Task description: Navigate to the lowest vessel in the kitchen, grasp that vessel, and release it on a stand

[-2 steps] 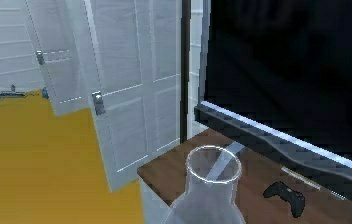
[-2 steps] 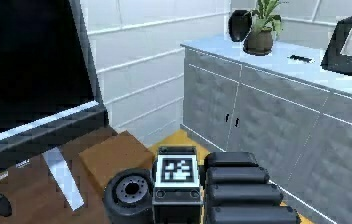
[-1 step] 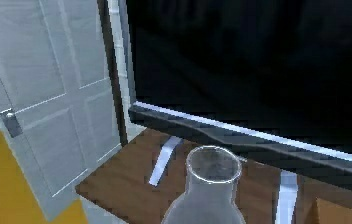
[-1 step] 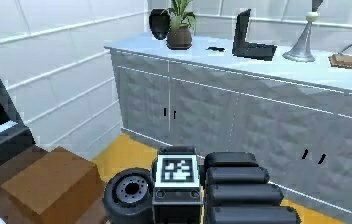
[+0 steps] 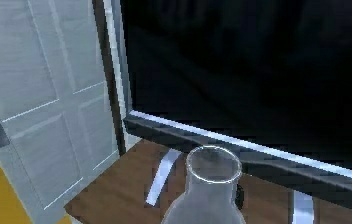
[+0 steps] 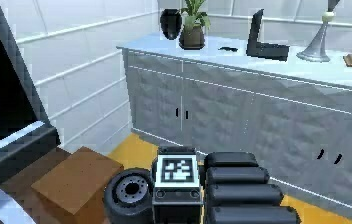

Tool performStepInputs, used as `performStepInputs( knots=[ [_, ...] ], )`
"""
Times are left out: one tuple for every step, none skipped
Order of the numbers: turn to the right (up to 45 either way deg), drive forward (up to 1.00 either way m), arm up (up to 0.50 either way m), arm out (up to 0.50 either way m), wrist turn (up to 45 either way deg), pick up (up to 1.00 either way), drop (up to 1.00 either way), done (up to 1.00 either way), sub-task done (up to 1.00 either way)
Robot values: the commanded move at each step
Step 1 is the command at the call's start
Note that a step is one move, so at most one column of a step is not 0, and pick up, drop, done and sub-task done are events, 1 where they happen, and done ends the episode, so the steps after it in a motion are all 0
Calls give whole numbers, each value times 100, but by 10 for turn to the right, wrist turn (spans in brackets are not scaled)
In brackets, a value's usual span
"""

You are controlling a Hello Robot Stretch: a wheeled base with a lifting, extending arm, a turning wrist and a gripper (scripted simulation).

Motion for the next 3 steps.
performStepInputs(
  knots=[
    [-300,0,0,0,0,0,0,0,0],
    [210,0,0,0,0,0,0,0,0],
    [-180,0,0,0,0,0,0,0,0]
  ],
)
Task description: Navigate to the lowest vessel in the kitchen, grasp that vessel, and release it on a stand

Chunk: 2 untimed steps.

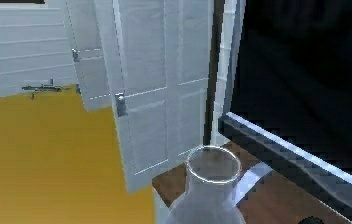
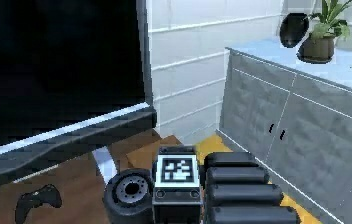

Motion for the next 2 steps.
performStepInputs(
  knots=[
    [210,0,0,0,0,0,0,0,0],
    [-180,0,0,0,0,0,0,0,0]
  ],
)
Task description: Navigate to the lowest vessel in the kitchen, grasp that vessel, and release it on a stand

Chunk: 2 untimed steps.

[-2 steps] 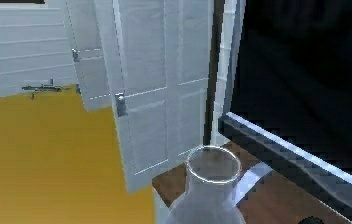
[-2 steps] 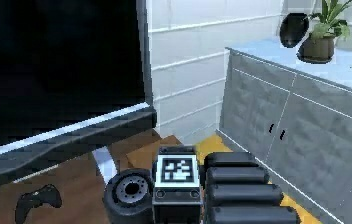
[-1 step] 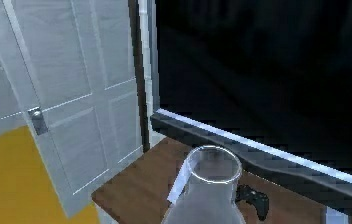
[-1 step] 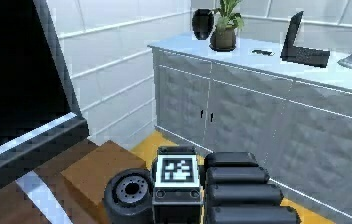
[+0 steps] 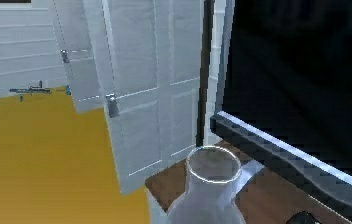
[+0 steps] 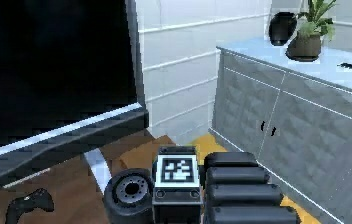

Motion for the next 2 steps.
performStepInputs(
  knots=[
    [270,0,0,0,0,0,0,0,0],
    [0,10,0,0,0,0,0,0,0]
  ],
)
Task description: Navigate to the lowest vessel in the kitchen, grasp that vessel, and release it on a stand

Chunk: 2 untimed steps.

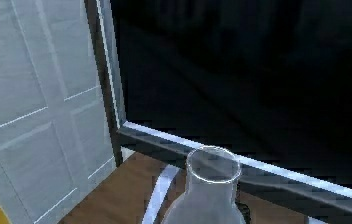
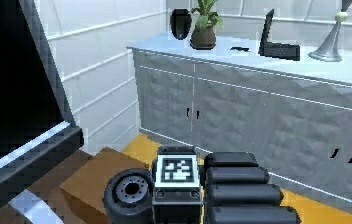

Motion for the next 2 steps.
performStepInputs(
  knots=[
    [-360,0,0,0,0,0,0,0,0],
    [0,0,0,34,0,0,0,0,0]
  ],
)
